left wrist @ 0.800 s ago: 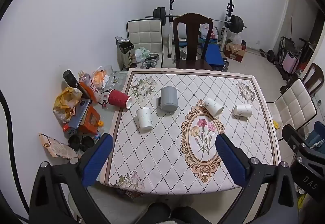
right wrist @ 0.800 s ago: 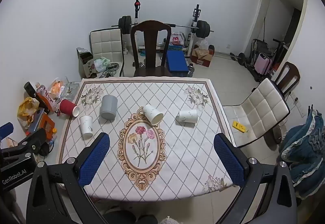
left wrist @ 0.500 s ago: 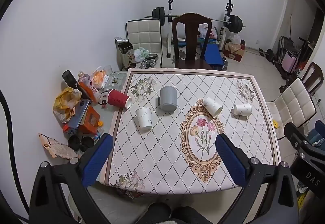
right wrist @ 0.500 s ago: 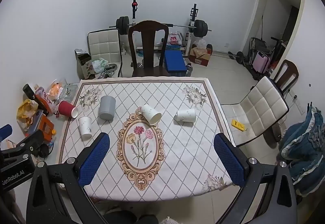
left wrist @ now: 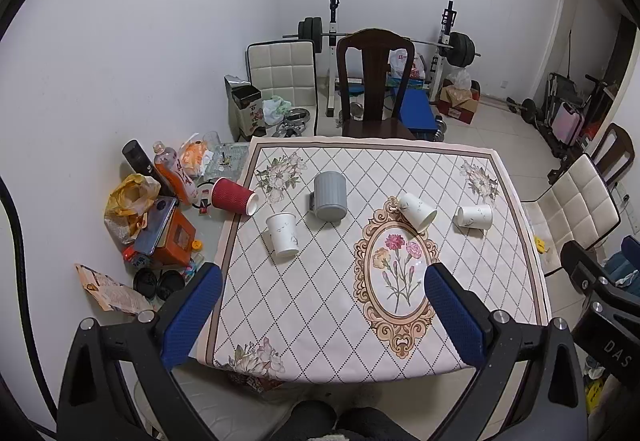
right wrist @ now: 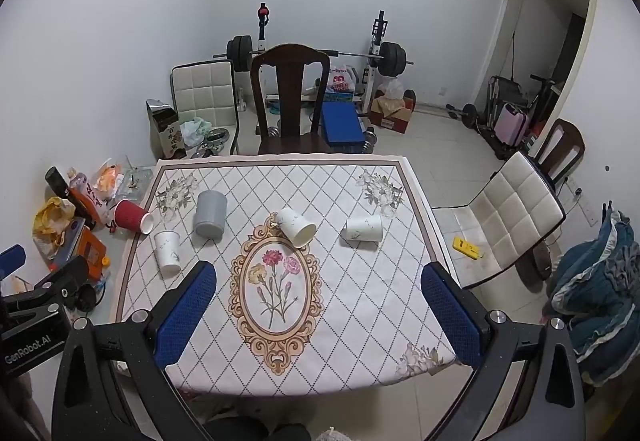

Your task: Flip cup upright

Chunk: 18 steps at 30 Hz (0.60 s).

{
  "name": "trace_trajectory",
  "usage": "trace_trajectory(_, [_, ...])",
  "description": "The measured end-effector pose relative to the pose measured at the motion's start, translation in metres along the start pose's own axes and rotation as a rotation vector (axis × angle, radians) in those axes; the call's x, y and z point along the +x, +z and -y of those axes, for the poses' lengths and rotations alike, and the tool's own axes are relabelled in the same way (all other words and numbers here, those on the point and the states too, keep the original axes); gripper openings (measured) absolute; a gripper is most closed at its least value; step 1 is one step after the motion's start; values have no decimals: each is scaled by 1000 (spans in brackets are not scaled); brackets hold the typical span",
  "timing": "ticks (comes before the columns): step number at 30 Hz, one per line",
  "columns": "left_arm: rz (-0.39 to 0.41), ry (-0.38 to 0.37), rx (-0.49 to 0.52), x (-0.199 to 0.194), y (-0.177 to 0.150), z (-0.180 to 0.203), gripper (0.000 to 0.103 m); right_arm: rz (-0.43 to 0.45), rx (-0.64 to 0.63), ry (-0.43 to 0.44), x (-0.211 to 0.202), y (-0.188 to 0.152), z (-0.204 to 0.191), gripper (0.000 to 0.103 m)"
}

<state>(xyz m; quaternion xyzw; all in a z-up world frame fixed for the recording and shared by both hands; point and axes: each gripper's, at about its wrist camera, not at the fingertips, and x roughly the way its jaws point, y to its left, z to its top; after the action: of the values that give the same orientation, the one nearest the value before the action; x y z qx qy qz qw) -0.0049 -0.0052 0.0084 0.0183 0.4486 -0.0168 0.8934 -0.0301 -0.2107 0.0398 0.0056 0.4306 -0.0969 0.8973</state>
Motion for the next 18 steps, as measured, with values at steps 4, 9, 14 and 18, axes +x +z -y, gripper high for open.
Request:
trace_trajectory(4, [1, 2, 2, 1, 3, 1, 103, 2, -1, -2, -1, 1, 0, 103])
trace_trajectory(9, [4, 4, 2, 1, 3, 2, 103, 4, 1, -1, -1, -1, 1, 103])
trace_trajectory(14, [4, 3, 3, 1, 3, 1, 103, 8, 0, -4, -4, 1, 0, 103])
trace_trajectory(18, [6, 1, 2, 1, 3, 0, 103, 10, 0, -3, -5, 0, 0, 103])
